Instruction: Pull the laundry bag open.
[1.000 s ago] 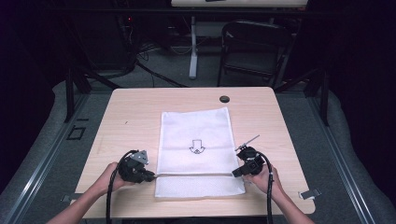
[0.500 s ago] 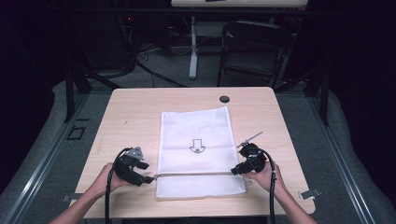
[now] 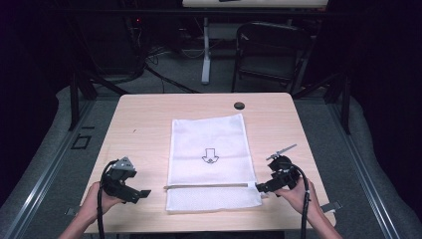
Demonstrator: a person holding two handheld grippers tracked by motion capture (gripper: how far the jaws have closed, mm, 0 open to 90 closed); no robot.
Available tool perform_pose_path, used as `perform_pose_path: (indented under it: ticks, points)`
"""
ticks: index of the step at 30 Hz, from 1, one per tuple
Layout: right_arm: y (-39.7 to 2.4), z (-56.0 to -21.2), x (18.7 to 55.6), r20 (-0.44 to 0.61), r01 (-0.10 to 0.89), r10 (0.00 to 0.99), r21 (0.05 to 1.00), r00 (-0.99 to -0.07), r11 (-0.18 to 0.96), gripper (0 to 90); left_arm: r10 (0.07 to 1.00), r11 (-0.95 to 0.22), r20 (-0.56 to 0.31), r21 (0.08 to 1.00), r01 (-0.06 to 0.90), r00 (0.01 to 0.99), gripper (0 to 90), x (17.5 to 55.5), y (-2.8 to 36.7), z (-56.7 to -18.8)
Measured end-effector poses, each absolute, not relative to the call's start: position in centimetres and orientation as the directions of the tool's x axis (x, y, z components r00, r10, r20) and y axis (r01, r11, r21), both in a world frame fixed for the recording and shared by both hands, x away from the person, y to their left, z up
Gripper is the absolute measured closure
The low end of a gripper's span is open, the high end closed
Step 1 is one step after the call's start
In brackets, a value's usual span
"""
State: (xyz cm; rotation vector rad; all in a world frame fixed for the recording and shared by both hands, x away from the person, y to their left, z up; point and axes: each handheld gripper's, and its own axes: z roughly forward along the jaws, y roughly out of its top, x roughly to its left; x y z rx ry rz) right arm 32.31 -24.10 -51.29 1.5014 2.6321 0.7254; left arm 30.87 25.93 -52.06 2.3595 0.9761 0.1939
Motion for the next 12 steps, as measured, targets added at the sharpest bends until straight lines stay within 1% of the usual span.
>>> perform_pose_path:
  ticks: [3, 5, 6, 7, 8, 12]
  points:
    - [-25.0, -51.4, 31.5, 0.194, 0.812, 0.828, 0.402, -0.527, 0.423, 14.7, 0.714, -0.557, -0.074, 0.543, 0.628, 0.696, 5.8, 30.2, 26.0, -52.2]
    - [-25.3, -51.5, 31.2, 0.185, 0.811, 0.838, 0.423, -0.514, 0.404, 13.4, 0.721, -0.56, -0.05, 0.545, 0.623, 0.692, 5.4, 29.9, 25.9, -51.9]
    - [-25.4, -51.4, 31.1, 0.185, 0.812, 0.842, 0.43, -0.506, 0.393, 10.5, 0.726, -0.56, -0.04, 0.546, 0.623, 0.687, 5.4, 29.8, 25.9, -51.8]
    - [-25.5, -51.3, 31.1, 0.183, 0.811, 0.839, 0.424, -0.513, 0.403, 9.6, 0.729, -0.555, -0.034, 0.554, 0.621, 0.683, 5.2, 29.7, 25.9, -51.6]
    - [-25.6, -51.3, 31.0, 0.162, 0.806, 0.843, 0.429, -0.513, 0.409, 9.5, 0.73, -0.548, -0.04, 0.561, 0.62, 0.682, 5.2, 29.6, 25.9, -51.5]
    - [-26.0, -51.2, 30.9, 0.148, 0.803, 0.844, 0.427, -0.516, 0.416, 8.6, 0.738, -0.53, -0.043, 0.581, 0.617, 0.674, 4.1, 29.5, 26.2, -51.4]
